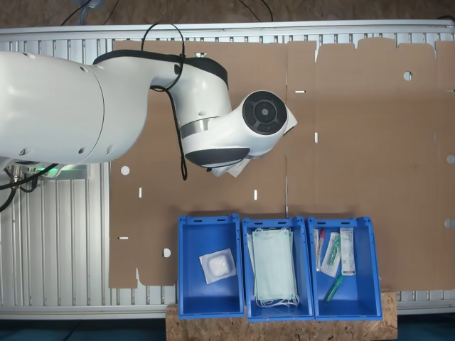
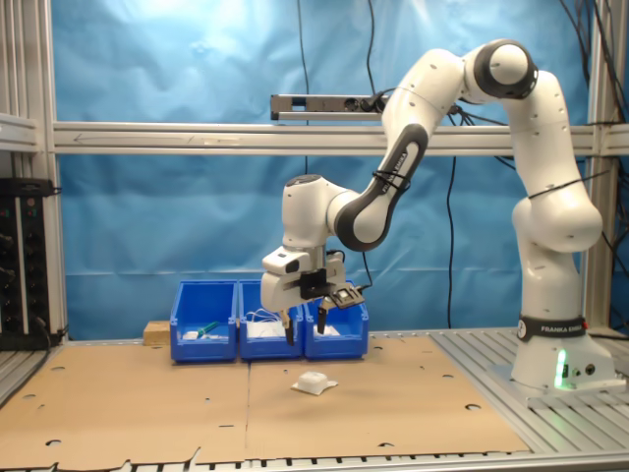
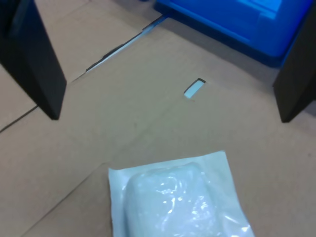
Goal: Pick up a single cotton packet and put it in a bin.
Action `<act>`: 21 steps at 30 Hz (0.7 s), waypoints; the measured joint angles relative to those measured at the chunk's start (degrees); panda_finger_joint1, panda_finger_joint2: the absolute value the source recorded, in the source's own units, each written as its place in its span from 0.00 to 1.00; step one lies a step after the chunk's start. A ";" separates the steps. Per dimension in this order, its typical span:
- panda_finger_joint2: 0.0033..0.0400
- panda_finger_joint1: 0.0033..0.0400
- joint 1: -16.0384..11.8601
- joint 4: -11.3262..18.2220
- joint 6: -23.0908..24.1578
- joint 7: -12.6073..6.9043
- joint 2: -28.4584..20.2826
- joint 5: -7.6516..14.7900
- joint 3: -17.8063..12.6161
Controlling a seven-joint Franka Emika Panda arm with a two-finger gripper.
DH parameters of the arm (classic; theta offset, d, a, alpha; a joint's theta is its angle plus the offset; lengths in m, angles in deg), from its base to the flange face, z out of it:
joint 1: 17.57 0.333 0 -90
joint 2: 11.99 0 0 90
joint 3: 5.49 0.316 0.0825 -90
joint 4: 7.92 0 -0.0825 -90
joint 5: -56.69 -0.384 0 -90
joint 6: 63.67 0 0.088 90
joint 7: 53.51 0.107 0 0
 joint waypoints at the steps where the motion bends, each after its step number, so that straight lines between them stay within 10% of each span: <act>1: 1.00 1.00 -0.23 0.07 -0.08 -0.90 0.00 0.00 -0.09; 21: 1.00 1.00 -1.34 0.83 1.38 -14.19 3.64 -0.23 -0.42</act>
